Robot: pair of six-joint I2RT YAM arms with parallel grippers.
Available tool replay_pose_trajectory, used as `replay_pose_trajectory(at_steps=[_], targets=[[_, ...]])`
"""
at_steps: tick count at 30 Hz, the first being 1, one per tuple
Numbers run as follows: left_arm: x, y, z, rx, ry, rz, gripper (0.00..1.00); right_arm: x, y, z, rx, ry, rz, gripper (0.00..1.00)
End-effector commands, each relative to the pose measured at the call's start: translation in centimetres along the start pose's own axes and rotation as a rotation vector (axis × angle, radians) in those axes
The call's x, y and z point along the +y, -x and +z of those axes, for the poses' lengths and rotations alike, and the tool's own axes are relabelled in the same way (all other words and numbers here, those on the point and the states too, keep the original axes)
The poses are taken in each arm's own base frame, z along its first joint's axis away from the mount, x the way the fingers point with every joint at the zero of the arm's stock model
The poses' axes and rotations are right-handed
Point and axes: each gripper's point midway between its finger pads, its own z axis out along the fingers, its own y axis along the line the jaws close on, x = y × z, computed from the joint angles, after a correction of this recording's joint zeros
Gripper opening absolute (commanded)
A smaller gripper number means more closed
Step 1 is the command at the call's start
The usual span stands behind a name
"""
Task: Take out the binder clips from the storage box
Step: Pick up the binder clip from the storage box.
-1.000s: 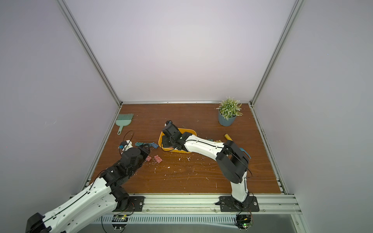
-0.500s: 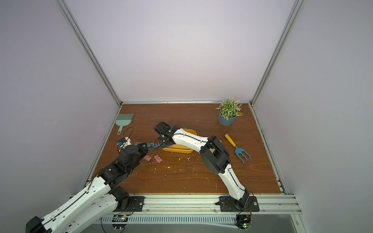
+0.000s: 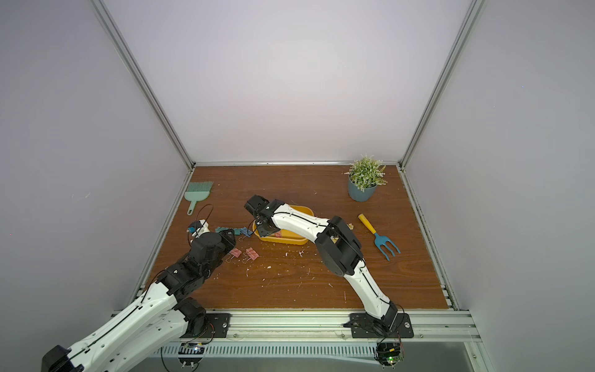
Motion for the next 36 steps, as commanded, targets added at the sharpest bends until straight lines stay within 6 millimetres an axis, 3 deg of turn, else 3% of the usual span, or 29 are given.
replay_pose_trajectory(at_steps=[1, 6, 13, 22, 28, 36], targets=[[-0.1, 0.6, 0.1, -0.025, -0.001, 0.016, 0.39, -1.3, 0.8, -2.0, -0.028, -0.054, -0.004, 0.1], [0.3, -0.1, 0.3, -0.005, -0.002, 0.002, 0.39, -2.2, 0.9, -2.6, -0.038, -0.094, -0.025, 0.0], [0.0, 0.1, 0.3, -0.016, -0.021, -0.009, 0.39, -3.2, 1.7, -4.7, -0.102, -0.107, -0.008, 0.0], [-2.5, -0.2, 0.5, -0.002, -0.144, 0.034, 0.4, -4.9, 2.3, -8.2, -0.229, -0.058, 0.1, 0.0], [-3.0, -0.7, 0.7, 0.015, -0.181, 0.04, 0.36, -6.4, 2.4, -10.5, -0.3, -0.016, 0.184, 0.0], [-7.5, -2.6, 0.9, 0.115, -0.377, 0.149, 0.47, -8.0, 1.4, -15.9, -0.496, 0.126, 0.236, 0.0]])
